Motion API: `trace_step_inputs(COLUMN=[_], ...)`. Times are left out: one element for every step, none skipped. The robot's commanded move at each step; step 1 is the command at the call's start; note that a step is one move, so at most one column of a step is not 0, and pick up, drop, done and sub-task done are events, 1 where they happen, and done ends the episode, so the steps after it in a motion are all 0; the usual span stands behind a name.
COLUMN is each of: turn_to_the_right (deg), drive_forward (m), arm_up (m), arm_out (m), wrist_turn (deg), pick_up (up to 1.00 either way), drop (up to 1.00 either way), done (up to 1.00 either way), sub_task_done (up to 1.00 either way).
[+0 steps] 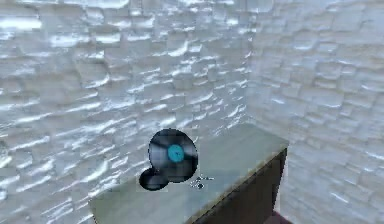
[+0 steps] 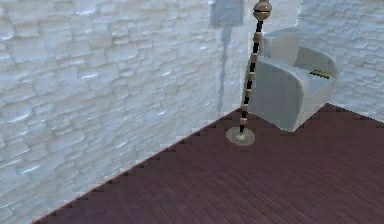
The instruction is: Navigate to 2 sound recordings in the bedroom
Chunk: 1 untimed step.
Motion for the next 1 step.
trace_step_inputs(turn_to_the_right=[0.0], drive_forward=[0.00], arm_up=[0.00], arm_out=[0.00], wrist_turn=[0.0], pick_up=[0.00], drop=[0.00], done=[1.00], sub_task_done=[0.00])
